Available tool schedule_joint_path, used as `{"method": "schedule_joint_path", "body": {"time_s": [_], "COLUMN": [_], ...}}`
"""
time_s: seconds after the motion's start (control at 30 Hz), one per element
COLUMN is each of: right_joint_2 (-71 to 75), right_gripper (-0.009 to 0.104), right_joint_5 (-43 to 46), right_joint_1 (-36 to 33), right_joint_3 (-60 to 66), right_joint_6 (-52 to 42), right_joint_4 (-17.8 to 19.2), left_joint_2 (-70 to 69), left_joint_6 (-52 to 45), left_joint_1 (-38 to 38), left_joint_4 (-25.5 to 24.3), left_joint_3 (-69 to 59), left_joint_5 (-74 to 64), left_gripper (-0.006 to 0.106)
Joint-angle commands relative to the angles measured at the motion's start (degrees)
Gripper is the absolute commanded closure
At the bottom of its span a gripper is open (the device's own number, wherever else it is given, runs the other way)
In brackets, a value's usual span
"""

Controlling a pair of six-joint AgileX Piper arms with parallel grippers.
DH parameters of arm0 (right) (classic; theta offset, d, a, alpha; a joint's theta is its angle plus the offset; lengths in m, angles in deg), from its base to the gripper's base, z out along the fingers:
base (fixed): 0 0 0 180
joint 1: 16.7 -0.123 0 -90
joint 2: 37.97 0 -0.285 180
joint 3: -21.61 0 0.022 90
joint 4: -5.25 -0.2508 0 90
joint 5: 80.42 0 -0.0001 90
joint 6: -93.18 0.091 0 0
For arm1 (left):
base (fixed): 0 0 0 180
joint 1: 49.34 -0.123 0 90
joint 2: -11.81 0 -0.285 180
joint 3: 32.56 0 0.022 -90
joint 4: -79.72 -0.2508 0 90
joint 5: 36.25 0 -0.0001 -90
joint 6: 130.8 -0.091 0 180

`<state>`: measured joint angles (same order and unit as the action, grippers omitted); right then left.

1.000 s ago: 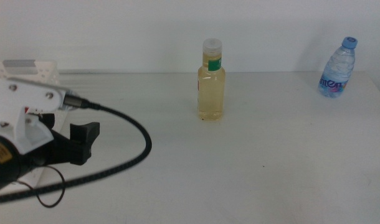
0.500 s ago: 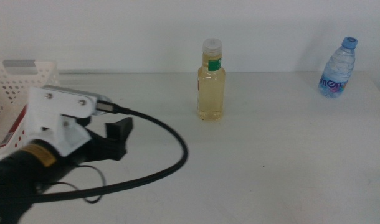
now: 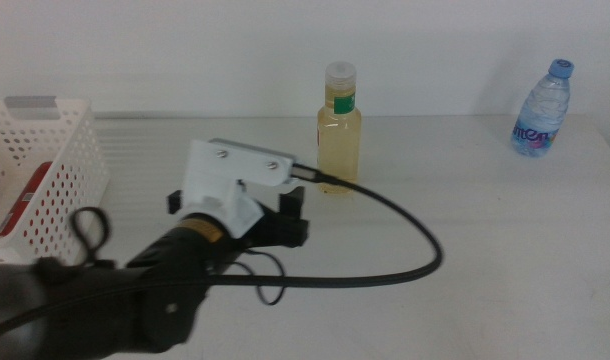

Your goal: Use arms to grab the bottles and put them into the dustbin to the left of the table.

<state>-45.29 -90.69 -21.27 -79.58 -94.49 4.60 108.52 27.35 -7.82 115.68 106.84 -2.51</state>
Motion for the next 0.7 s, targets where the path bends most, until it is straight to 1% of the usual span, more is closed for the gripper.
{"method": "schedule_joint_path", "body": {"time_s": [0.0, 0.1, 0.17, 0.5, 0.67], "right_joint_2": [1.7, 1.7, 1.7, 1.7, 1.7], "right_gripper": [0.016, 0.016, 0.016, 0.016, 0.016], "right_joint_5": [4.3, 4.3, 4.3, 4.3, 4.3], "right_joint_1": [0.2, 0.2, 0.2, 0.2, 0.2], "right_joint_3": [-0.4, -0.4, -0.4, -0.4, -0.4], "right_joint_6": [-0.6, -0.6, -0.6, -0.6, -0.6], "right_joint_4": [0.3, 0.3, 0.3, 0.3, 0.3], "left_joint_2": [0.9, 4.3, 6.3, 16.0, 20.1], "left_joint_6": [-2.1, -3.8, -4.3, -5.6, -9.6], "left_joint_1": [2.0, 3.6, 4.3, 4.7, 4.5], "left_joint_4": [3.6, 5.6, 5.9, 6.0, 6.3], "left_joint_3": [4.3, 7.5, 9.7, 20.8, 25.4], "left_joint_5": [6.6, 7.8, 7.7, 7.3, 8.0], "left_gripper": [0.012, 0.012, 0.012, 0.012, 0.012]}}
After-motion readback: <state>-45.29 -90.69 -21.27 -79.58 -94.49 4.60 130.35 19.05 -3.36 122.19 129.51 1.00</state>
